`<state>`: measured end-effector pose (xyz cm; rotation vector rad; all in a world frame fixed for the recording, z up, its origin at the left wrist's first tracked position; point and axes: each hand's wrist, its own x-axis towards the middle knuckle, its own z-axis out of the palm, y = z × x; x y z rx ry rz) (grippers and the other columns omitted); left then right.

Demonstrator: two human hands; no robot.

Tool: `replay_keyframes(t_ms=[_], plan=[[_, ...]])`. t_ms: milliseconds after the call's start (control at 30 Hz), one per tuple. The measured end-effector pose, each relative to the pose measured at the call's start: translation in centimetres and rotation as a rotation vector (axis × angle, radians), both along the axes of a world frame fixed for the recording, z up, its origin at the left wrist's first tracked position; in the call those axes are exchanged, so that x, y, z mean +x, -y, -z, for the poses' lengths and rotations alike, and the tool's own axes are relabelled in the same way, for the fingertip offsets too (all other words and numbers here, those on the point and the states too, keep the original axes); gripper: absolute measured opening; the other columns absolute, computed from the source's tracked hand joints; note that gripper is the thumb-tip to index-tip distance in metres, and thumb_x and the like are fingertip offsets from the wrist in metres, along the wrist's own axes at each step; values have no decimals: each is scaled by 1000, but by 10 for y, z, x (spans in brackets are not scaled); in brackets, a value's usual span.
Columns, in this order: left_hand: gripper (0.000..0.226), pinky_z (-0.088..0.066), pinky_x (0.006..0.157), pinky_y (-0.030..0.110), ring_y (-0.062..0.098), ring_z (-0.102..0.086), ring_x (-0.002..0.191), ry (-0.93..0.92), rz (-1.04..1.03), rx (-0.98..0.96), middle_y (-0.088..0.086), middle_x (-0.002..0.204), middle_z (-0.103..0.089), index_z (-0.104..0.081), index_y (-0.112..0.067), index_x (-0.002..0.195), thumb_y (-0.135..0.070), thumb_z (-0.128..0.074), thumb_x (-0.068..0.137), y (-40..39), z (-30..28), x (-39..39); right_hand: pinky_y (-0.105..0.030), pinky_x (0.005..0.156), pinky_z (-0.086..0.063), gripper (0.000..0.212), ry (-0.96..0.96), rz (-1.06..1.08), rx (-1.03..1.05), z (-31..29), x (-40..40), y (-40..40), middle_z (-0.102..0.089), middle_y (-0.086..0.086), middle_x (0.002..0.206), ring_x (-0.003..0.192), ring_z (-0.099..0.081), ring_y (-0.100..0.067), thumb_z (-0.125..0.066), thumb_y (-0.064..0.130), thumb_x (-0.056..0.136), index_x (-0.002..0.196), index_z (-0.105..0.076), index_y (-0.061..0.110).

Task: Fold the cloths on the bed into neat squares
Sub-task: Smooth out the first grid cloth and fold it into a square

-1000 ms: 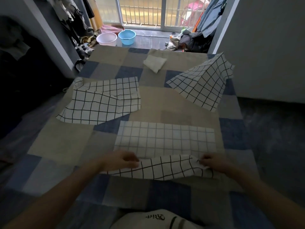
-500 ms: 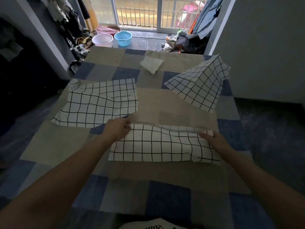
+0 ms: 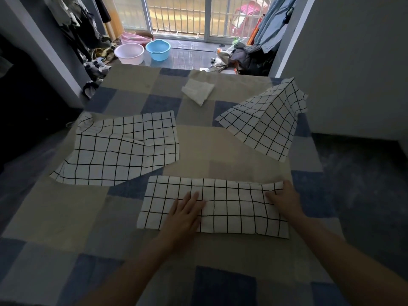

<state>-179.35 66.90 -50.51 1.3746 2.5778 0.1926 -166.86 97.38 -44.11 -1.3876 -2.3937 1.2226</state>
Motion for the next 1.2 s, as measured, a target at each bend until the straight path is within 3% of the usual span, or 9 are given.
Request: replay_keyframes(t_ms=[100, 200, 300, 400, 567, 733, 867, 1033, 1200], plan=[[55, -3, 114, 48, 17, -3, 148, 8, -23, -32, -5, 162, -4, -11, -38, 152, -47, -24, 99, 5, 7, -1, -30, 71, -40, 40, 20, 10, 23, 6, -2, -3, -60, -8, 97, 87, -53, -22, -69, 12, 80, 115, -50, 9], [59, -1, 114, 50, 16, 2, 148, 28, -53, -17, -6, 162, -4, -13, -40, 152, -53, -27, 97, 3, 3, 3, -32, 74, -41, 46, 42, 72, 14, 11, -7, -5, -60, -9, 107, 89, -51, -21, -69, 16, 80, 121, -48, 10], [64, -10, 112, 48, 23, -20, 144, 7, -75, 14, -2, 156, -26, -36, -37, 142, -63, -43, 84, -5, -4, 1, -33, 74, -40, 50, 78, 96, 59, 12, -8, -3, -59, -9, 115, 94, -52, -24, -68, 18, 80, 125, -46, 14], [59, -22, 112, 46, 28, -38, 129, -82, -35, 60, 3, 137, -40, -49, -30, 122, -65, -49, 75, -19, -12, -7, -38, 76, -44, 47, 106, 77, 318, 10, -10, 11, -49, -17, 117, 100, -48, -32, -63, 12, 76, 119, -44, 11], [57, -34, 105, 43, 26, -33, 125, -66, -25, 121, 4, 132, -40, -50, -29, 116, -65, -53, 72, -24, -9, -11, -45, 98, -43, 57, -50, -456, 713, 23, -33, 96, -43, -16, 135, 122, -39, -29, -60, 28, 82, 133, -46, 8], [60, -34, 108, 44, 28, -39, 128, -8, -21, 148, 5, 136, -44, -49, -29, 127, -67, -51, 80, -16, 1, -16, -45, 114, -11, 60, 117, -707, 550, 64, -32, 147, -29, -6, 155, 143, -22, -20, -42, 44, 93, 148, -34, 21], [63, -19, 115, 52, 25, -30, 141, -2, -8, 95, 3, 146, -39, -44, -31, 138, -69, -36, 89, -10, 2, -15, -45, 114, -9, 65, 186, -728, 533, 67, -30, 144, -22, -2, 159, 147, -11, -17, -41, 47, 92, 151, -25, 26], [83, -9, 114, 55, 26, -8, 149, -16, -30, -13, -1, 161, -14, -24, -37, 150, -82, -31, 82, -3, -4, -24, -39, 118, 3, 64, 297, -599, 546, 65, -2, 94, 7, 6, 161, 148, 7, -14, -22, 50, 97, 153, 0, 30], [86, -11, 114, 56, 27, -6, 149, -25, -94, -29, -1, 162, -12, -21, -35, 152, -83, -33, 81, 25, -5, -40, -43, 118, -6, 63, 356, -462, 510, 59, 40, 41, 0, 7, 161, 149, -1, -14, -14, 52, 94, 153, -5, 32]])
